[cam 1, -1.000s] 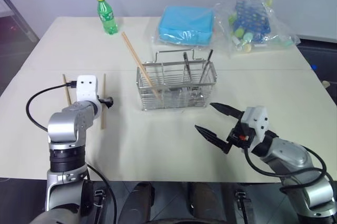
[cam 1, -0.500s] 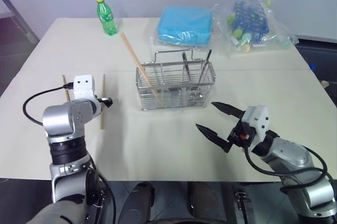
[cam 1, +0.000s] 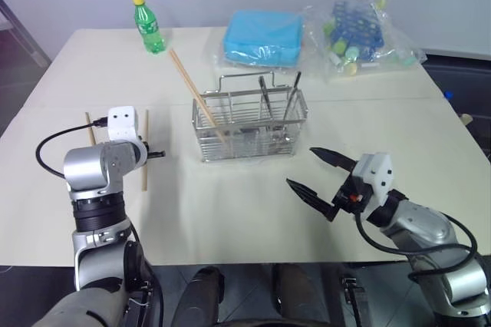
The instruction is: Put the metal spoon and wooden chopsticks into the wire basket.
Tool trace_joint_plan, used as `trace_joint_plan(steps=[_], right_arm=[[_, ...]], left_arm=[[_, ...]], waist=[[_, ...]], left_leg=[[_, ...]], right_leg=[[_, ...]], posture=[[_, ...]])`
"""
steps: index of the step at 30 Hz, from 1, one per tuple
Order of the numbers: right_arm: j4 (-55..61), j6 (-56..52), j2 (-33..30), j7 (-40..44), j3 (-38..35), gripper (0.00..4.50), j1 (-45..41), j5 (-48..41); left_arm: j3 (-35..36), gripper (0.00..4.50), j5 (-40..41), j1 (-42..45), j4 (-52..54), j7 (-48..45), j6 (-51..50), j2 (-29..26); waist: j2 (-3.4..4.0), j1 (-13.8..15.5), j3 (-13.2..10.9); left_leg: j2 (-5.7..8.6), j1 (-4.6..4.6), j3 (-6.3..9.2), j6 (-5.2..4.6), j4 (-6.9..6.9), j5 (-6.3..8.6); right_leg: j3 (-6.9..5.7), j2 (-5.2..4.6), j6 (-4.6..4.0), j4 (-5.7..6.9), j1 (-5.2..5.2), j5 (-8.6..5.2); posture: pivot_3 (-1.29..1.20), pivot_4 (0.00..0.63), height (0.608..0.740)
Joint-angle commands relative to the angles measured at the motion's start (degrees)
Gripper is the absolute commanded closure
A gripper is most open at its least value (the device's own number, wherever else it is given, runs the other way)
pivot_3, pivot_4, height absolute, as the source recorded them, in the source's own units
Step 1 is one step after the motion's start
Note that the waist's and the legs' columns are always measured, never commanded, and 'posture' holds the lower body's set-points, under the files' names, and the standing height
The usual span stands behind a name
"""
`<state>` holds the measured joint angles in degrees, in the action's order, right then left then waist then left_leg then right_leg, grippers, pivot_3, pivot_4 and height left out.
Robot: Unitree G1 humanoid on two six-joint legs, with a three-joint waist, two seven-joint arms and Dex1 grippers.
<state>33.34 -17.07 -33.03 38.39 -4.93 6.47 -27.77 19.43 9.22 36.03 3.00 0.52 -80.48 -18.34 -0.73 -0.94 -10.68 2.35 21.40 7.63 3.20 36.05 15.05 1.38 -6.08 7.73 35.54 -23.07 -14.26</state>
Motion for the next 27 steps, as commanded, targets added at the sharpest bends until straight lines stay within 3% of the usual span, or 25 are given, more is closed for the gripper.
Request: trace_joint_plan(steps=[1, 8, 13, 20, 27], right_arm=[[0.84, 0.01, 0.13, -0.38, -1.3, 0.0, -0.1, -0.5], [0.87, -0.51, 0.06, -0.56, -1.29, 0.0, -0.27, -0.69], [0.9, -0.73, 0.17, -0.43, -1.38, 0.0, -0.42, -0.71], [2.15, -0.84, 0.12, 0.14, -1.8, 0.0, 0.77, -1.83], [6.38, -1.52, -0.8, 1.27, -2.72, 0.0, 4.2, -4.75]], left_arm=[[0.7, 4.43, -1.04, -0.45, -0.52, 0.72, 0.09, -0.05], [1.09, 4.43, -0.82, 0.08, -0.46, 0.08, 2.18, -1.06], [-2.28, 4.43, -2.06, -2.23, 4.2, -2.95, 24.09, -3.14], [5.69, 4.43, 4.96, -1.35, 3.96, -10.92, 37.27, -7.13], [8.15, 4.43, 12.78, 0.87, 0.81, -22.57, 50.43, -11.03]], waist=[[0.0, 0.02, 0.0], [0.0, 0.06, 0.0], [-0.04, 0.18, -0.02], [-0.09, 0.21, -0.05], [-0.1, 0.43, -0.04]], left_leg=[[0.0, 0.0, 0.0, 0.0, 0.0, 0.0], [0.0, 0.0, 0.0, 0.0, 0.0, 0.0], [-0.01, 0.08, 0.0, 0.05, 0.0, -0.03], [-0.01, 0.15, 0.01, 0.23, -0.04, -0.13], [-0.02, 0.14, -0.01, 0.22, 0.0, -0.12]], right_leg=[[0.0, 0.0, 0.0, 0.0, 0.0, 0.0], [0.0, 0.0, 0.0, 0.0, 0.0, 0.0], [0.01, 0.01, -0.06, 0.0, -0.08, 0.03], [0.01, 0.01, -0.11, -0.1, -0.1, 0.07], [0.01, 0.01, -0.11, -0.1, -0.05, 0.07]], posture=[[0.0, 0.15, 0.74], [0.0, 0.15, 0.74], [0.0, 0.15, 0.74], [0.0, 0.15, 0.74], [0.0, 0.15, 0.74]])
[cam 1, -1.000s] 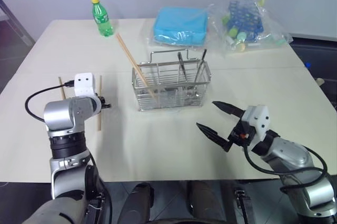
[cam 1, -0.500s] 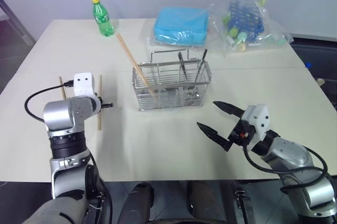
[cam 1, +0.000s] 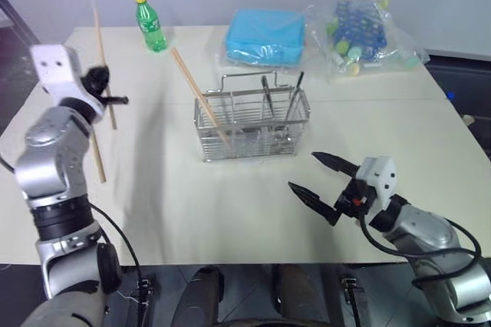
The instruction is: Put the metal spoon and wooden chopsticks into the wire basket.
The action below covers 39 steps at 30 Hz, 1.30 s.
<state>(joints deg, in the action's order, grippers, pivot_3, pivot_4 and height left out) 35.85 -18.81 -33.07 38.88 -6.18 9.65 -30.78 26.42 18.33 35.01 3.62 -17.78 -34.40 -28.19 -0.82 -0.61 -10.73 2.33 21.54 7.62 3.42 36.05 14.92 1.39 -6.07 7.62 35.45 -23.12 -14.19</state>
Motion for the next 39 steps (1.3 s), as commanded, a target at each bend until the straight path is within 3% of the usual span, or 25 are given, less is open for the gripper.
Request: trace_joint_plan(steps=[1, 10, 14, 25, 39], right_arm=[[4.54, 0.18, -1.12, 1.13, -2.18, 0.0, 1.65, -2.35], [7.88, -1.22, -4.64, 3.68, -6.93, 0.0, 2.98, -8.31], [8.32, -1.31, -4.47, 2.97, -6.46, 0.0, 3.03, -7.79], [6.23, -0.33, -3.17, 0.71, -4.51, 0.0, 0.13, -4.48], [4.04, 0.81, -2.21, 0.86, -3.29, 0.0, -2.05, -2.26]], left_arm=[[0.88, 4.43, 5.1, 2.66, 0.23, -6.02, 5.09, -1.47], [-0.85, 4.43, 16.64, 11.35, -2.12, -15.66, 3.99, -2.9], [-3.83, 4.43, 21.35, 13.86, -0.24, -16.47, 1.53, 0.22], [-11.42, 4.43, 25.27, 8.63, 1.59, -19.78, 2.15, 9.68], [-14.39, 4.43, 24.53, 0.7, 4.92, -19.61, 3.99, 10.87]], waist=[[-0.03, 0.09, 0.01], [-0.12, -0.35, -0.01], [-0.13, -0.11, -0.01], [-0.14, -0.23, -0.01], [-0.14, -0.05, 0.0]], left_leg=[[0.0, 0.0, 0.01, 0.0, 0.0, 0.0], [-0.06, -0.03, 0.01, -0.02, 0.02, 0.0], [-0.07, -0.03, 0.01, -0.02, 0.05, 0.01], [-0.07, -0.07, 0.0, -0.03, 0.05, 0.0], [-0.07, -0.05, 0.01, -0.03, 0.07, 0.0]], right_leg=[[0.0, 0.0, 0.0, 0.0, 0.01, 0.0], [0.0, 0.1, 0.02, 0.02, 0.02, 0.01], [0.0, 0.11, 0.02, 0.02, 0.05, 0.01], [0.04, 0.12, 0.03, 0.03, 0.06, 0.03], [0.05, 0.13, 0.0, 0.01, 0.06, 0.04]], posture=[[0.0, 0.15, 0.74], [0.0, 0.15, 0.74], [0.0, 0.15, 0.74], [0.0, 0.15, 0.74], [0.0, 0.15, 0.74]])
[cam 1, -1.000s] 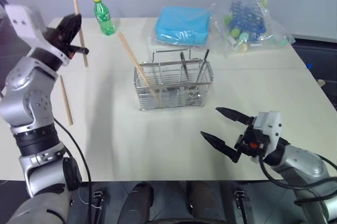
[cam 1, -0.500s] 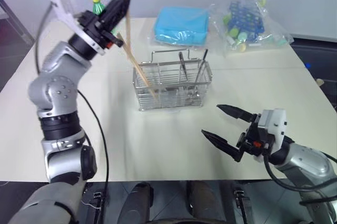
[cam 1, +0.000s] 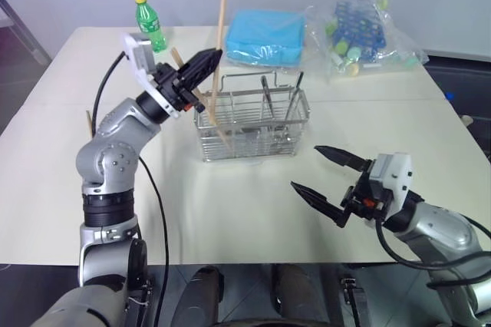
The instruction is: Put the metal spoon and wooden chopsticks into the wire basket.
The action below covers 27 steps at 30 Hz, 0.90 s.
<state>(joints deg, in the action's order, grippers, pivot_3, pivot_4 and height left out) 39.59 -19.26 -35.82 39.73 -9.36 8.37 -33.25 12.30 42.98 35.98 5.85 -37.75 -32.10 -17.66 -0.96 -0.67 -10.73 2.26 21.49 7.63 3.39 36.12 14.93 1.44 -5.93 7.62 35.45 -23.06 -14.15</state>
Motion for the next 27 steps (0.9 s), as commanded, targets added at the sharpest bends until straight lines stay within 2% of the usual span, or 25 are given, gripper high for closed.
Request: trace_joint_plan(steps=[1, 2, 3, 5, 10, 11, 19, 22, 24, 27], right_arm=[[0.19, 1.34, 0.57, 0.05, -0.06, 0.0, -0.87, 0.28], [-0.06, 1.42, 0.66, 0.03, 0.0, 0.0, -1.26, 0.4], [-0.23, 1.46, 0.75, 0.04, 0.02, 0.0, -1.53, 0.49], [-0.43, 1.48, 0.91, 0.04, 0.09, 0.0, -1.89, 0.64], [-0.76, 1.68, 1.18, 0.2, 0.2, 0.0, -1.99, 0.93], [-0.84, 1.69, 1.25, 0.24, 0.26, 0.0, -2.02, 1.0], [-1.23, 1.82, 0.84, 1.37, 0.69, 0.0, -2.1, 0.8], [-0.37, 1.93, 0.15, 3.08, 1.0, 0.0, -2.19, 0.24], [0.22, 2.42, -0.66, 4.8, 1.3, 0.0, -1.99, 0.45], [0.12, 3.82, -1.84, 7.5, 2.01, 0.0, -2.06, 1.16]], left_arm=[[-0.47, 4.43, -0.2, -0.51, 2.83, 0.45, 1.88, 0.43], [-0.83, 4.43, -0.58, -1.08, 3.02, 0.45, 2.2, 0.51], [-1.08, 3.7, -0.81, -1.45, 3.11, 0.47, 2.43, 0.51], [-1.44, 2.96, -1.14, -2.1, 3.33, 0.56, 2.75, 0.49], [-1.79, 0.33, -1.35, -2.4, 4.15, 1.1, 2.88, 0.31], [-1.76, 0.03, -1.28, -2.23, 4.31, 1.25, 2.81, 0.25], [1.59, 0.03, 3.88, 4.39, 4.97, 5.48, 1.09, 0.81], [5.67, 0.03, 6.4, 9.92, 2.91, 10.81, 0.92, 0.11], [7.87, 0.03, 5.61, 12.13, 1.02, 14.67, 1.32, -1.03], [8.87, 0.03, -1.12, 11.99, -1.99, 20.73, 2.44, -4.48]], waist=[[0.0, 0.02, 0.0], [0.0, -0.02, 0.0], [0.0, -0.04, 0.0], [0.0, 0.01, 0.0], [0.0, 0.02, 0.0], [0.0, 0.02, 0.0], [-0.01, 0.06, -0.01], [-0.01, -0.04, -0.01], [-0.01, -0.12, 0.0], [0.04, -0.35, 0.02]], left_leg=[[0.0, 0.0, 0.0, 0.0, 0.0, 0.0], [0.0, 0.0, 0.0, 0.0, 0.01, 0.0], [0.0, 0.0, 0.0, 0.0, 0.0, 0.0], [0.0, -0.01, 0.0, 0.0, -0.01, 0.0], [0.0, 0.0, 0.0, 0.0, 0.0, 0.0], [0.0, 0.0, 0.0, 0.0, 0.0, 0.0], [0.0, 0.02, 0.01, 0.0, 0.02, 0.0], [0.0, 0.01, 0.01, 0.0, 0.0, 0.0], [0.0, -0.01, 0.0, 0.0, 0.0, 0.0], [0.0, -0.07, -0.01, 0.0, -0.02, 0.0]], right_leg=[[0.0, 0.0, 0.0, 0.0, 0.0, 0.0], [0.0, 0.0, 0.0, 0.0, 0.0, 0.0], [0.0, 0.0, -0.01, 0.0, 0.0, 0.0], [0.0, 0.0, -0.01, 0.0, 0.0, 0.0], [0.0, 0.0, -0.01, 0.0, 0.0, 0.0], [0.0, 0.0, -0.01, 0.0, 0.0, 0.0], [0.0, 0.0, -0.01, -0.01, 0.0, 0.01], [0.0, 0.0, -0.01, -0.01, 0.0, 0.0], [0.0, 0.0, 0.0, 0.0, 0.0, 0.01], [0.0, 0.01, 0.0, 0.0, 0.01, 0.0]], posture=[[0.0, 0.15, 0.74], [0.0, 0.15, 0.74], [0.0, 0.15, 0.74], [0.0, 0.15, 0.74], [0.0, 0.15, 0.74], [0.0, 0.15, 0.74], [0.0, 0.15, 0.74], [0.0, 0.15, 0.74], [0.0, 0.15, 0.74], [0.0, 0.15, 0.74]])
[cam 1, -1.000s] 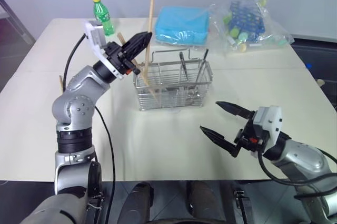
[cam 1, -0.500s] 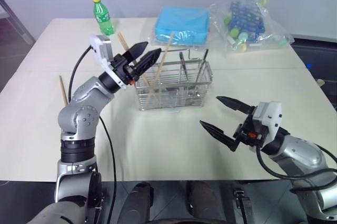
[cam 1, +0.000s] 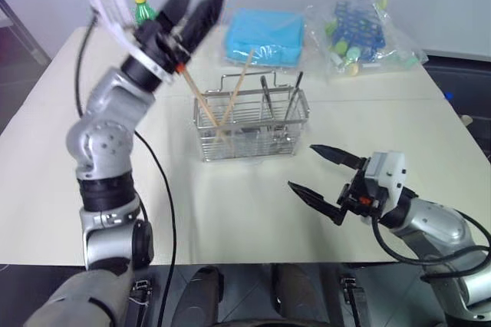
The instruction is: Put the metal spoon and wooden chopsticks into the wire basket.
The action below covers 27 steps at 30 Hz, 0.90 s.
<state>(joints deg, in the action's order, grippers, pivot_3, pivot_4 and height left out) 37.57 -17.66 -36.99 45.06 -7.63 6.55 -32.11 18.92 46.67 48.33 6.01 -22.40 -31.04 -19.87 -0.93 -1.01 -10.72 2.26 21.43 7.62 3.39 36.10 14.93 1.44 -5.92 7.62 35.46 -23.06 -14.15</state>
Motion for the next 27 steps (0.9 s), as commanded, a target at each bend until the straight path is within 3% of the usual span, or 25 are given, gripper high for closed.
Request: trace_joint_plan(steps=[1, 8, 14, 21, 27], right_arm=[[1.99, 2.43, -0.84, 2.63, 0.47, 0.0, -0.4, -0.06], [-0.05, 2.49, -0.52, 4.36, 1.83, 0.0, -2.32, -0.34], [-2.03, 2.46, -0.29, 5.8, 3.17, 0.0, -4.81, -0.57], [-3.16, 2.34, -0.36, 6.67, 3.1, 0.0, -5.73, -0.59], [-2.67, 1.75, -0.48, 5.9, 2.52, 0.0, -5.07, -0.73]], left_arm=[[2.46, 0.03, -7.29, -0.95, -3.13, 7.84, 1.76, -3.33], [6.47, 0.03, -19.01, -8.67, -5.24, 23.32, -0.91, -8.97], [7.31, 0.03, -24.96, -16.39, -1.74, 31.5, -12.31, -11.88], [11.57, 0.03, -27.37, -19.04, -1.62, 37.9, -24.38, -11.07], [11.17, 0.03, -28.59, -17.6, -5.78, 37.47, -28.84, -9.78]], waist=[[0.01, 0.05, 0.01], [-0.04, 0.34, -0.02], [-0.07, 0.34, -0.01], [-0.16, 0.32, 0.01], [-0.17, 0.35, 0.01]], left_leg=[[0.0, -0.01, 0.0, 0.0, -0.02, 0.0], [-0.01, 0.04, 0.03, 0.0, 0.01, -0.01], [-0.01, 0.05, 0.03, 0.01, 0.0, 0.0], [-0.01, 0.05, 0.05, 0.01, 0.01, 0.0], [-0.01, 0.05, 0.05, 0.02, 0.02, -0.01]], right_leg=[[0.0, 0.01, 0.0, 0.01, 0.0, 0.0], [0.0, 0.03, 0.0, 0.02, -0.03, 0.0], [0.0, 0.02, 0.0, 0.02, -0.04, 0.0], [-0.01, 0.02, 0.0, 0.05, -0.04, 0.0], [-0.01, 0.02, -0.01, 0.12, -0.07, 0.01]], posture=[[0.0, 0.15, 0.74], [0.0, 0.15, 0.74], [0.0, 0.15, 0.74], [0.0, 0.15, 0.74], [0.0, 0.15, 0.74]])
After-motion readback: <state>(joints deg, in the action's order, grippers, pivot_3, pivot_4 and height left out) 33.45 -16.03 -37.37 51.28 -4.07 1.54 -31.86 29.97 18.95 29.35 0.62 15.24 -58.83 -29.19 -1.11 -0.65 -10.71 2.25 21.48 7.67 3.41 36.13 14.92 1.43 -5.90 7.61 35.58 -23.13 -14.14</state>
